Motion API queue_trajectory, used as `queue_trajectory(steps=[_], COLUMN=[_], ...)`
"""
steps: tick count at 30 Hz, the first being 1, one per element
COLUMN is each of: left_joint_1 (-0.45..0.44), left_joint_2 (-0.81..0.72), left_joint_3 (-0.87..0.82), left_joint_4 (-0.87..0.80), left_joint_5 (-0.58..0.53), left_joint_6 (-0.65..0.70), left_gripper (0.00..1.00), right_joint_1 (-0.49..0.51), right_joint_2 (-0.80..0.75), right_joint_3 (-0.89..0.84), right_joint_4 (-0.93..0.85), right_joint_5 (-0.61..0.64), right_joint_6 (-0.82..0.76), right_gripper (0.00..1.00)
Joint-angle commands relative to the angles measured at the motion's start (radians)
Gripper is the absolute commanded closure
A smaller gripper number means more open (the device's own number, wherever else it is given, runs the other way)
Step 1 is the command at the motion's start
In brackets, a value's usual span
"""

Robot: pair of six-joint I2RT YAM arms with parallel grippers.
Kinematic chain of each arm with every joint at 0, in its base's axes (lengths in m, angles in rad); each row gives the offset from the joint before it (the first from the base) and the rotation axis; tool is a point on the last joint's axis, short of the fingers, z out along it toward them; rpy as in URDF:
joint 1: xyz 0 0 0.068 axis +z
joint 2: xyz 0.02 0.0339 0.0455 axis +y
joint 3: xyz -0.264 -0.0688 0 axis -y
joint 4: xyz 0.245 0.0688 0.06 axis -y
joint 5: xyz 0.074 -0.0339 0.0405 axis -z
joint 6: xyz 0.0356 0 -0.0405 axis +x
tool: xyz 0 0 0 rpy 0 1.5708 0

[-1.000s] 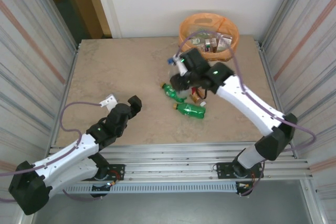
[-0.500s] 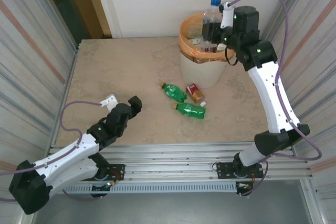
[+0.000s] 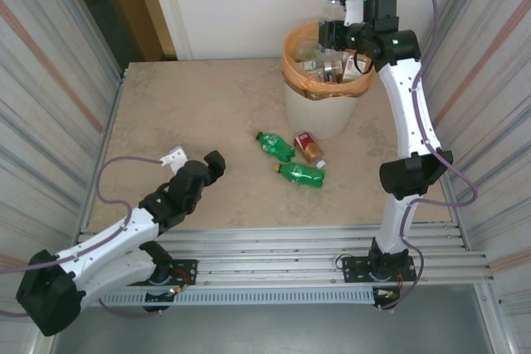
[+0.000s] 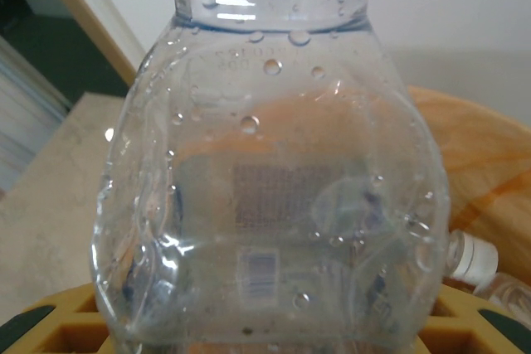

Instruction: Put the plastic bottles in the bin

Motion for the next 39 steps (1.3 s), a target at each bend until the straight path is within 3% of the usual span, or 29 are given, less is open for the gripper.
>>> queue_trajectory(steps=[1, 9, 14, 20, 23, 26, 39], left_joint_1=[0.009, 0.013, 0.013, 0.014, 0.013, 0.014, 0.013], left_joint_2=[0.006, 0.018, 0.032, 0.047, 0.050, 0.049, 0.046], left_joint_3=[0.027, 0.031, 0.042, 0.056, 0.060, 0.061, 0.059], left_joint_4=[0.012, 0.016, 0.018, 0.018, 0.018, 0.016, 0.016], left_joint_5=[0.000, 0.010, 0.014, 0.019, 0.022, 0.025, 0.040], left_joint_6=[0.022, 0.022, 0.024, 0.027, 0.029, 0.029, 0.028], left_gripper=[0.01, 0.01, 0.01, 0.01, 0.01, 0.01, 0.01], right_joint_1=[-0.001, 0.001, 0.008, 0.031, 0.039, 0.041, 0.050], right_joint_2=[0.013, 0.045, 0.061, 0.055, 0.051, 0.046, 0.001], right_joint_3=[0.038, 0.037, 0.037, 0.037, 0.036, 0.037, 0.022], right_joint_4=[-0.084, -0.200, -0.233, -0.244, -0.244, -0.242, -0.201], right_joint_5=[-0.012, 0.044, 0.041, 0.025, 0.025, 0.022, 0.011], right_joint_6=[-0.109, -0.248, -0.283, -0.317, -0.321, -0.322, -0.270], right_gripper=[0.86, 0.81, 0.71, 0.48, 0.31, 0.24, 0.29])
